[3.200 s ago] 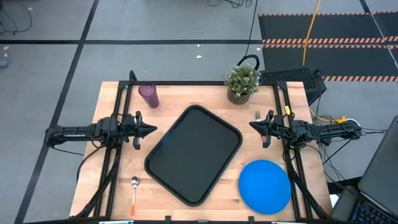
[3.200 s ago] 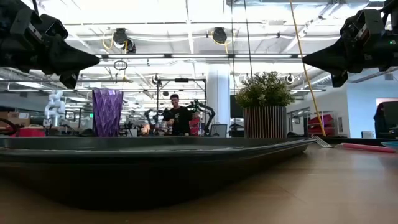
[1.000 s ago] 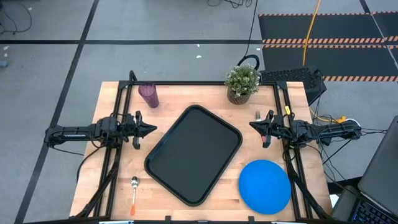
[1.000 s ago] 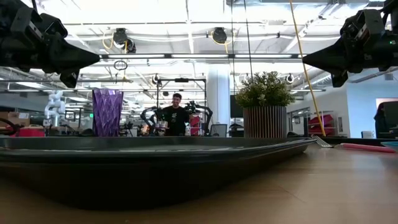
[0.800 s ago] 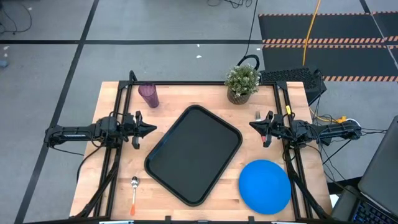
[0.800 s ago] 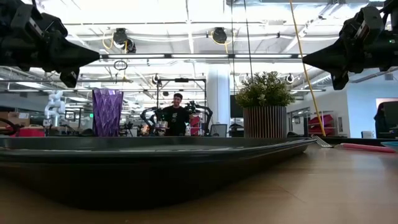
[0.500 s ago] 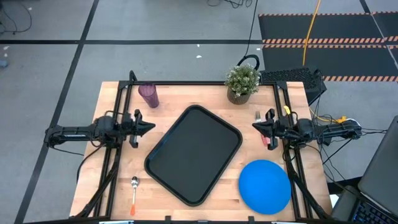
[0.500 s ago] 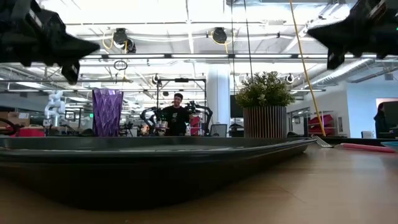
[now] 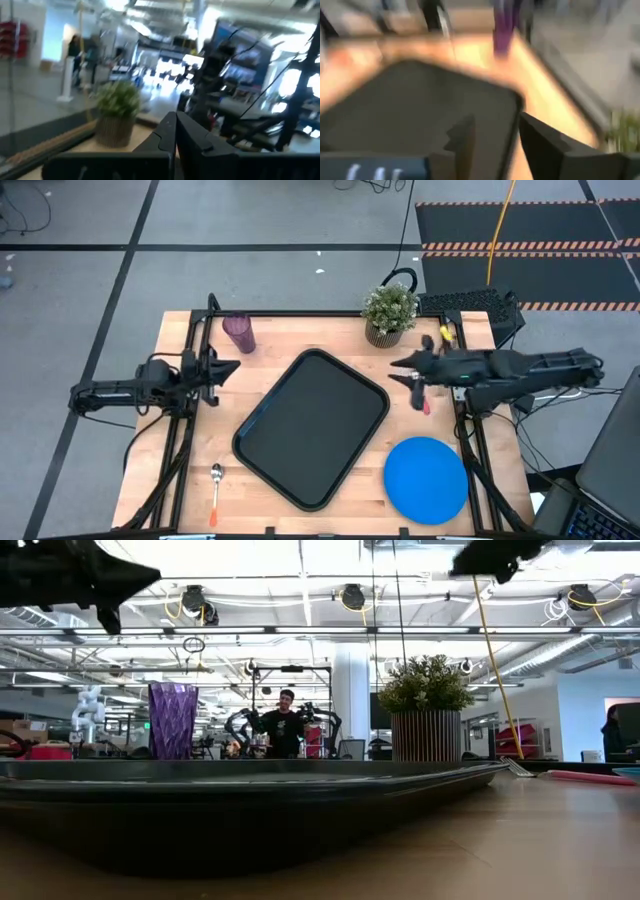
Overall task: Pick and place plate/cup/fork/spoon on tray
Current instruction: Prepare the black serving tray
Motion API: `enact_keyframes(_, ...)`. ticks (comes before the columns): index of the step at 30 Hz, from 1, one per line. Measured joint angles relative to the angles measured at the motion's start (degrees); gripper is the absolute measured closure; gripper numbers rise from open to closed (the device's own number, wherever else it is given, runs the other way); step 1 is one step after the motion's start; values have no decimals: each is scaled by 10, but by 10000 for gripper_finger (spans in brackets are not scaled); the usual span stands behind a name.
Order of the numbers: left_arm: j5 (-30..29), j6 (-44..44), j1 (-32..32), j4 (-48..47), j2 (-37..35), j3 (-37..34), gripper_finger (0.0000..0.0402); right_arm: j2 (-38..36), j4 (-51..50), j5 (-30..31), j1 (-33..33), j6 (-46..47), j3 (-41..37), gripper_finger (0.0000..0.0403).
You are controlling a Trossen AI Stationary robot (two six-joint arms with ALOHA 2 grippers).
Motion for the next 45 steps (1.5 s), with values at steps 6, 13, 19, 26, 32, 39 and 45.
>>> enact_keyframes(6,-34,-2,-18,-19,65,44,392,140,-172,-1,-4,38,76,205)
enact_keyframes(13,-49,2,-67,23,179,106,392,251,-170,-37,-40,4,76,193)
enact_keyframes(19,-126,59,-133,40,298,179,392,310,-157,-48,-109,-41,76,193)
enact_keyframes(26,-237,106,-170,-8,364,245,392,365,-126,-136,-218,-42,76,193)
enact_keyframes(32,-239,121,-178,-38,365,258,392,411,-87,-182,-251,-41,74,193)
enact_keyframes(39,-239,175,-177,-22,365,258,392,448,-55,-183,-244,-33,36,193)
enact_keyframes(45,-239,181,-177,-12,364,259,392,447,-23,-183,-242,-17,21,193)
